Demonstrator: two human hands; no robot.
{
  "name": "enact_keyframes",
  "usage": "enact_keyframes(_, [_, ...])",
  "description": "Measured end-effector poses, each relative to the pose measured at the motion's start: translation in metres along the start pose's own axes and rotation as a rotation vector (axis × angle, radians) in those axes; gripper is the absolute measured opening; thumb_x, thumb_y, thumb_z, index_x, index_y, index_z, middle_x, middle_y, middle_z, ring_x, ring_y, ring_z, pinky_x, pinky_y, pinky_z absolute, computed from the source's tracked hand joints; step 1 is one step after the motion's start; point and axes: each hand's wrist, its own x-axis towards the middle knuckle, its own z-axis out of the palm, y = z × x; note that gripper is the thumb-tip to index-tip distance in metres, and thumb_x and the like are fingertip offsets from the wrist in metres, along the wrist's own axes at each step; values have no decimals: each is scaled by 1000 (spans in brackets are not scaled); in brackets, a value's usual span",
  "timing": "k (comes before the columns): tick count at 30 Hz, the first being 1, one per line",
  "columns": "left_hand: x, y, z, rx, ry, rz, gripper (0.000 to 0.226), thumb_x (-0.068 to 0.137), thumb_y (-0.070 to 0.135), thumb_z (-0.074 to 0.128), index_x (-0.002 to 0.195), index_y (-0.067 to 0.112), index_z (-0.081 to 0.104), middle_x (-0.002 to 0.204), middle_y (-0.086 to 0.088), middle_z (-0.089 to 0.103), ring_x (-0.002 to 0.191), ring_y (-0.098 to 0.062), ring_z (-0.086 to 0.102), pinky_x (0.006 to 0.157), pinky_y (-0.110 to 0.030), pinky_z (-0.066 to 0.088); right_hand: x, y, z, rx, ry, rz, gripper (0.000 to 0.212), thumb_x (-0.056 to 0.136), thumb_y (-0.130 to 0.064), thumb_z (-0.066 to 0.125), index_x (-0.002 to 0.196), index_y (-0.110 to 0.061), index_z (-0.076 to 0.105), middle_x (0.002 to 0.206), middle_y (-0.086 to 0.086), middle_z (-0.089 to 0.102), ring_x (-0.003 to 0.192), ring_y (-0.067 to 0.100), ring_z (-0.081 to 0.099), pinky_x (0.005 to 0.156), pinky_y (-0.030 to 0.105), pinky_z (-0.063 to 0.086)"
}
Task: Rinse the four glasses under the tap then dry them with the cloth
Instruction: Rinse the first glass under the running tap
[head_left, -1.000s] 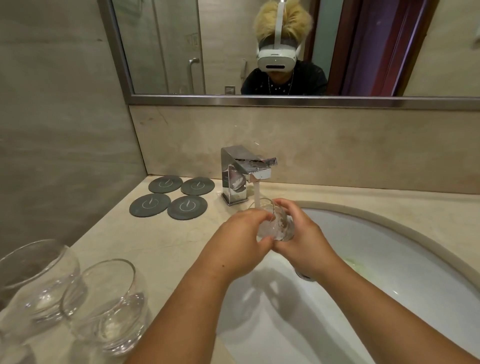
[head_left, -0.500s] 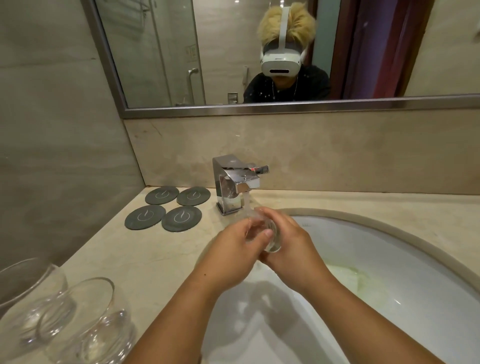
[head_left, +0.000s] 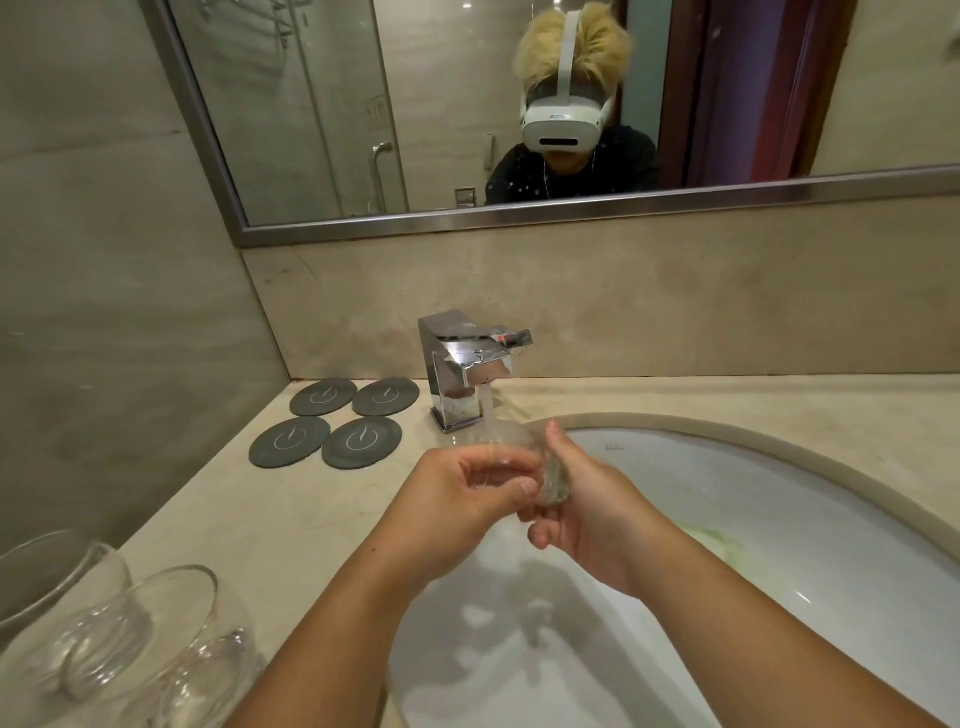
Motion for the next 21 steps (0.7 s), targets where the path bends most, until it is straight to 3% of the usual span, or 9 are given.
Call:
enact_keyframes(4, [0,3,6,-129,17,-73,16,104,27,66,116,26,77,110,2,81,108,-16,75,97,-38,59,0,2,1,30,14,-76,36,112,-35,51,131,-7,61,95,17,67,61,26,61,47,32,48])
enact_keyframes(6, [0,5,9,-256,26,-107,23,108,29,58,118,18,76,111,-2,80,110,-21,76,101,-48,59,-1,1,4,48,2,-106,29,111,-31,51,128,-10,61,100,18,67,63,27,60,50,33,48])
enact_keyframes(9, [-1,7,8,-223,10,-34,25,110,23,54,118,13,75,112,-12,79,110,-33,75,100,-56,58,2,2,6,77,23,-123,28,112,-30,49,131,-12,59,102,17,67,67,27,60,50,34,46])
enact_keyframes(11, [-2,9,7,-151,23,16,20,107,22,60,114,15,77,106,-9,81,104,-29,77,96,-51,61,4,3,7,96,25,-84,38,114,-34,43,135,-7,60,105,21,67,69,27,60,50,32,46])
enact_keyframes(13, [0,9,4,36,90,98,9,101,23,70,102,24,79,95,5,81,93,-12,77,88,-32,60,4,5,9,150,33,-12,53,115,-40,37,135,1,63,107,23,65,65,25,57,49,30,45])
enact_keyframes(15, [-1,10,4,268,181,192,9,92,28,80,93,36,76,89,15,76,88,-1,68,80,-14,48,4,5,9,243,55,41,59,115,-43,34,131,3,67,102,21,66,61,22,54,47,29,43])
enact_keyframes(18, [1,7,4,450,292,212,37,82,41,86,113,46,65,113,21,57,109,-1,53,87,-6,38,1,1,9,359,112,92,51,114,-42,38,115,-4,71,82,12,70,57,20,55,44,27,45])
enact_keyframes(21, [3,-1,2,361,174,32,83,74,56,87,145,38,47,136,20,51,126,2,51,107,-20,42,0,1,9,425,124,147,56,114,-44,38,116,-1,73,106,20,79,86,28,66,46,26,53])
